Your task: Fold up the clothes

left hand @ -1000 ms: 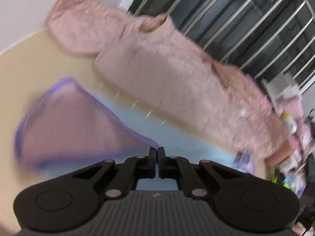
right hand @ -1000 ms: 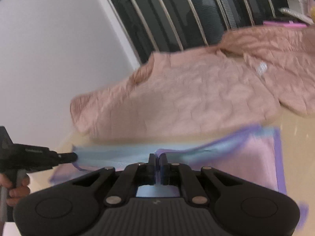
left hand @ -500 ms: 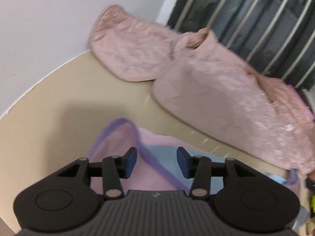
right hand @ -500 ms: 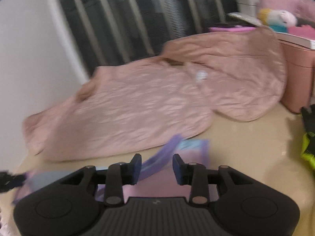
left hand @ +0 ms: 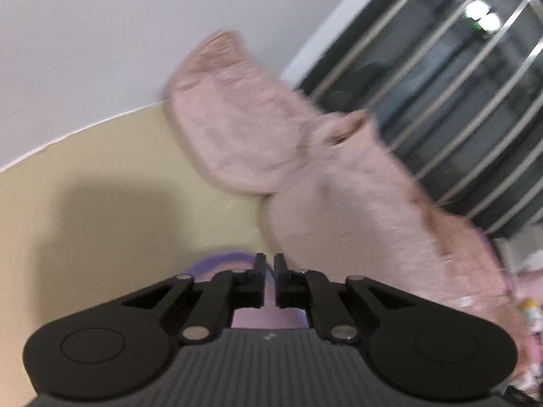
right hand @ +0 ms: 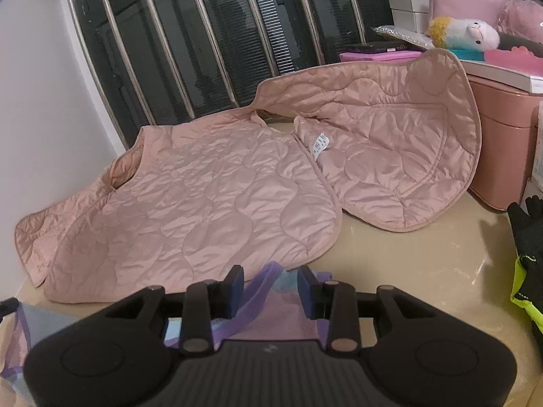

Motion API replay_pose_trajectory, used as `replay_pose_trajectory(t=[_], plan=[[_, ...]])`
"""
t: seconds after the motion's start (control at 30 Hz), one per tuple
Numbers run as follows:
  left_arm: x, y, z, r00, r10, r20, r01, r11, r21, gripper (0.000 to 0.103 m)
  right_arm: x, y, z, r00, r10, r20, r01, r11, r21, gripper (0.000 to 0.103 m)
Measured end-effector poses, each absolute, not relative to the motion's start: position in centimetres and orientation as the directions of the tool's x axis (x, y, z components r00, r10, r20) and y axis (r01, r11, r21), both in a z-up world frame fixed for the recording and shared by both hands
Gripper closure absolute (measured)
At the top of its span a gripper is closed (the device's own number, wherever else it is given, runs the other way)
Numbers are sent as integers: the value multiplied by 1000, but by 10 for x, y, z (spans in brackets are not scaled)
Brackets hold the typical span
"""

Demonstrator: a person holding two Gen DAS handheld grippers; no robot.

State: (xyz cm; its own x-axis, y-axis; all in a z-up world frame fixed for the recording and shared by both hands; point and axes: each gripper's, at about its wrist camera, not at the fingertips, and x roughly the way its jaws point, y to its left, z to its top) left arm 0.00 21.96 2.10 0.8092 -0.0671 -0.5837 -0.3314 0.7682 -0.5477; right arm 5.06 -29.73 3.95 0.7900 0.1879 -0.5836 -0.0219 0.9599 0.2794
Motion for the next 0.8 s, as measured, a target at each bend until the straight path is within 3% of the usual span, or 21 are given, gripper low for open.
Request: replay_pose_trajectory(t=[0.1,0.2,0.33,0.5,0.53,0.63,0.8], plan=[[-3,220,17,773,-60,-631,-373,761,-530,66,56,-298,44,794,159,-587,-12,969,246,70],[-13,203,27,768,-81,-635,-331,799,-502,58,67,-304,46,775,160,-611,9,965,263,70],[-14,165,37,749,-104,-654,-255,866,-430,58,93,-308,44,723,199,-662,25,950,313,68],[-11,124,41,733,-138,-665,-152,921,-359,58,118,-293,32,636,189,-748,31,963,269,68],[-11,118,39,726,-145,-672,-142,925,-353,58,119,-288,31,629,197,-752,14,964,264,71],[-11,109,30,709,-166,-685,-128,925,-357,58,119,-278,23,622,149,-769,17,979,203,98],[-15,105,25,706,-150,-692,-139,929,-343,58,91,-279,45,715,100,-692,36,983,180,101]])
